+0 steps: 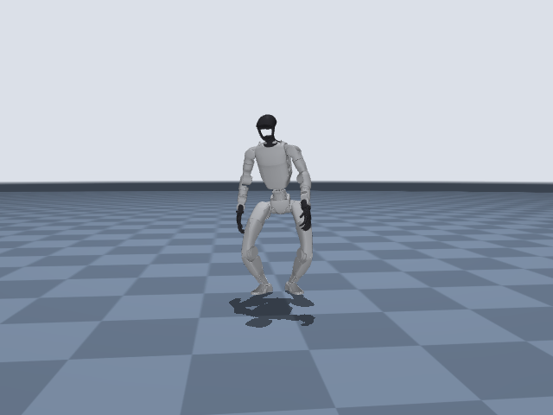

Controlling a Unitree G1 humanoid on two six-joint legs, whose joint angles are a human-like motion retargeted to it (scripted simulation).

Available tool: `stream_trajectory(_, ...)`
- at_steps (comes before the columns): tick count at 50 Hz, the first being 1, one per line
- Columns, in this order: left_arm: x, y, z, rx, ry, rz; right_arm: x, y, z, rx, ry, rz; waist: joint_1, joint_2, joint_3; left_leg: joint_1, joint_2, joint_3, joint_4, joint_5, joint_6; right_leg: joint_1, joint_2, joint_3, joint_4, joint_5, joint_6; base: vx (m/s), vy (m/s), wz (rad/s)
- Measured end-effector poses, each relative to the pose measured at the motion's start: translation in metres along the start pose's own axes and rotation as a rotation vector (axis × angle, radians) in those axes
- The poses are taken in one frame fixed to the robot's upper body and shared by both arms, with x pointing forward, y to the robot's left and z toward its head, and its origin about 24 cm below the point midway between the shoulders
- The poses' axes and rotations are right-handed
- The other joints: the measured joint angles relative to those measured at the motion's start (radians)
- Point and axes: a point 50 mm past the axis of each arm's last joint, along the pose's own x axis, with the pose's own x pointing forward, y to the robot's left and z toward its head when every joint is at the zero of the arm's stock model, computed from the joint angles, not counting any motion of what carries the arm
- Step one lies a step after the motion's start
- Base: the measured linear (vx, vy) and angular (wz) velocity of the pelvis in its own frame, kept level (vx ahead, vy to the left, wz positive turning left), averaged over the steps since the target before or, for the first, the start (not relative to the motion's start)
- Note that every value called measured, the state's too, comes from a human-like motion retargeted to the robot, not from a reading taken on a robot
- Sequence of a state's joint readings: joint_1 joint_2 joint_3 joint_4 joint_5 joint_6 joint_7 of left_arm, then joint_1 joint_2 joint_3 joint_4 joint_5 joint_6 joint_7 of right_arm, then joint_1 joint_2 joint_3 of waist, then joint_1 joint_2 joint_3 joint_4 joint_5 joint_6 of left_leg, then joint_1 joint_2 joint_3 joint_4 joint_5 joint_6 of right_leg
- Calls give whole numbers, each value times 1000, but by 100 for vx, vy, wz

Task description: Sport exercise

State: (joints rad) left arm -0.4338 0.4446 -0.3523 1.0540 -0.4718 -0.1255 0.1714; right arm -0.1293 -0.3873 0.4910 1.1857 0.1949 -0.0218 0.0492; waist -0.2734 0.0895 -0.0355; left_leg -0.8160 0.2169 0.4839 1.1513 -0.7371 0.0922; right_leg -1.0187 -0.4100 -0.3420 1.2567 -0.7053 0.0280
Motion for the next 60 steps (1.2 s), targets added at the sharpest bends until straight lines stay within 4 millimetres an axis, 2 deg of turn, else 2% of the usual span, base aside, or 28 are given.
stream_trajectory(5, -5, -21, -19, 148, 69, -99, 4, -15, 72, -55, -180, -90, 101, -8, 75, -175, 47, -113, 287, 14, 1, -47, 130, 35, 25, -28, -53, 4, -10, -141)
stream_trajectory(7, -7, -32, -26, 218, 94, -151, 2, -23, 104, -64, -260, -126, 138, -12, 100, -247, 28, -142, 327, 3, 2, -84, 171, 55, 32, -22, -61, 2, -1, -143)
stream_trajectory(11, -10, -47, -31, 347, 109, -226, -9, -33, 167, -66, -424, -174, 174, -32, 138, -370, -50, -178, 251, 2, 4, -174, 220, 97, 42, 3, -47, 0, 4, -115)
stream_trajectory(15, -8, -50, -22, 448, 60, -245, -27, -34, 223, -73, -586, -194, 153, -56, 171, -455, -85, -182, 177, -7, 46, -285, 237, 124, 103, 17, -16, -2, 7, -73)
stream_trajectory(18, -1, -46, 0, 504, -25, -221, -44, -35, 256, -76, -699, -221, 133, -75, 207, -521, -63, -168, 234, -79, 101, -385, 229, 129, 205, 34, 11, -3, 7, -47)
stream_trajectory(23, 11, -35, 63, 533, -217, -124, -74, -45, 301, -44, -862, -295, 112, -106, 273, -687, -19, -170, 404, -135, 149, -545, 165, 105, 391, 33, 15, -3, 4, -17)
stream_trajectory(28, 14, -24, 133, 499, -392, -27, -106, -68, 332, -18, -981, -385, 69, -128, 440, -754, -16, -201, 571, -136, 170, -551, 40, 68, 581, -76, -28, -9, -2, 69)
stream_trajectory(30, 13, -20, 158, 480, -446, 1, -120, -79, 343, -26, -1021, -422, 57, -157, 517, -754, -9, -193, 644, -136, 170, -551, -3, 85, 673, -129, -48, -11, -6, 71)
stream_trajectory(32, 13, -17, 171, 470, -467, 16, -128, -84, 348, -48, -1035, -447, 55, -183, 555, -754, 11, -188, 720, -136, 170, -551, -32, 101, 752, -167, -70, -12, -5, 30)
stream_trajectory(35, 14, -18, 163, 465, -439, 11, -122, -80, 344, -92, -1013, -443, 57, -203, 555, -754, 41, -199, 807, -136, 170, -551, -61, 106, 820, -167, -110, -13, -4, 9)
stream_trajectory(39, 16, -23, 141, 469, -383, -3, -110, -61, 338, -160, -985, -420, 50, -223, 555, -754, 72, -217, 898, -136, 170, -551, -96, 94, 898, -167, -171, -11, -7, 2)
stream_trajectory(42, 17, -25, 124, 473, -341, -15, -103, -49, 334, -211, -967, -404, 64, -235, 555, -754, 106, -237, 960, -136, 170, -551, -95, 87, 948, -167, -208, -8, -6, -34)
stream_trajectory(46, 17, -27, 110, 480, -310, -33, -98, -43, 331, -246, -949, -397, 83, -239, 555, -754, 138, -260, 1016, -136, 170, -551, -80, 85, 994, -167, -229, -2, -4, -36)
stream_trajectory(51, 17, -32, 112, 470, -313, -57, -98, -49, 334, -211, -934, -415, 87, -220, 555, -754, 138, -257, 1007, -136, 170, -551, -65, 86, 983, -167, -198, 7, 3, -14)
stream_trajectory(55, 17, -37, 132, 454, -363, -66, -107, -64, 343, -139, -940, -451, 77, -188, 555, -754, 122, -245, 966, -136, 170, -551, -41, 98, 939, -167, -138, 13, 7, 0)
stream_trajectory(60, 13, -43, 168, 424, -454, -67, -127, -86, 359, -12, -974, -485, 71, -137, 555, -754, 98, -223, 878, -136, 170, -551, -6, 102, 850, -167, -52, 13, 9, -17)
